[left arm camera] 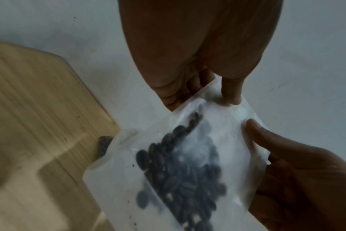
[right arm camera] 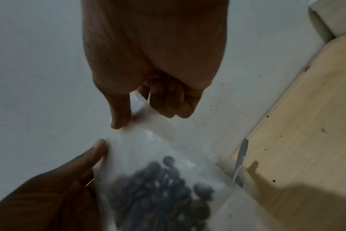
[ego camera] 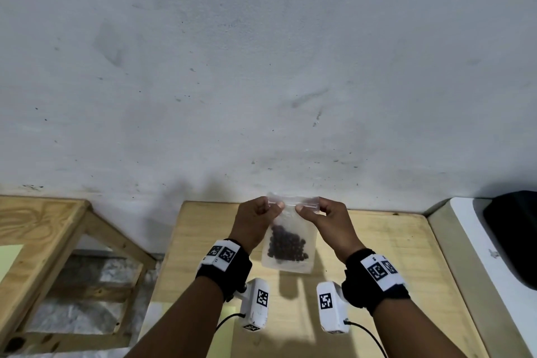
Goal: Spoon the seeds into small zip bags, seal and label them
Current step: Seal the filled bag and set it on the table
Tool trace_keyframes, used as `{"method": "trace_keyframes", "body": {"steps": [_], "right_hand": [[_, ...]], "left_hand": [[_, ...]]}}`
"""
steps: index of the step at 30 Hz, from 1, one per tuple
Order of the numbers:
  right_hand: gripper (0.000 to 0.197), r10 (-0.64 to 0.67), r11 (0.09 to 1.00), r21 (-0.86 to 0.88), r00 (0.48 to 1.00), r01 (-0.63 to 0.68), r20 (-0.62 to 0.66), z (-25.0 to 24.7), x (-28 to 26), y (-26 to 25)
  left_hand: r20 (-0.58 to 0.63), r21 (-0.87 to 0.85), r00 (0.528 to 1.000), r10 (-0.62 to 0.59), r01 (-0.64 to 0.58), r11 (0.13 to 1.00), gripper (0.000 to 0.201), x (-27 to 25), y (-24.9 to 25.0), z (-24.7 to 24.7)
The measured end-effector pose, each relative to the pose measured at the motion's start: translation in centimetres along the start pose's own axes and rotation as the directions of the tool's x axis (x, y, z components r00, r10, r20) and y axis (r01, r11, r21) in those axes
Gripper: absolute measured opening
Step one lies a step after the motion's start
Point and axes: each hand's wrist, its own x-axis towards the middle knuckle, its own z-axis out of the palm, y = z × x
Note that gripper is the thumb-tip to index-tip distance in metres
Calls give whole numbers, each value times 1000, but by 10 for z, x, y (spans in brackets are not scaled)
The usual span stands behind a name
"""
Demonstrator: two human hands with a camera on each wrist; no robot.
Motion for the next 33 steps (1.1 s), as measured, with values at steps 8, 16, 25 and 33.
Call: {"method": "trace_keyframes", "body": {"steps": [8, 16, 25, 33], "right_hand": [[10, 61, 995, 82, 998, -59, -16, 2, 4, -3], [17, 125, 979, 164, 992, -118, -33, -8, 4, -9], [26, 133, 970, 220, 985, -106, -112, -8, -5, -7], [22, -29, 992, -117, 995, 40, 100, -7, -20, 22]], "left_hand": [[-44, 62, 998, 54, -51, 997, 33, 0, 7, 8], [-71, -90, 997, -23, 17, 996, 23, -1, 11, 5], [-142, -71, 989, 41, -52, 996, 18, -6, 9, 7], [-241, -237, 960, -140, 82, 968, 10, -1, -4, 4]]}}
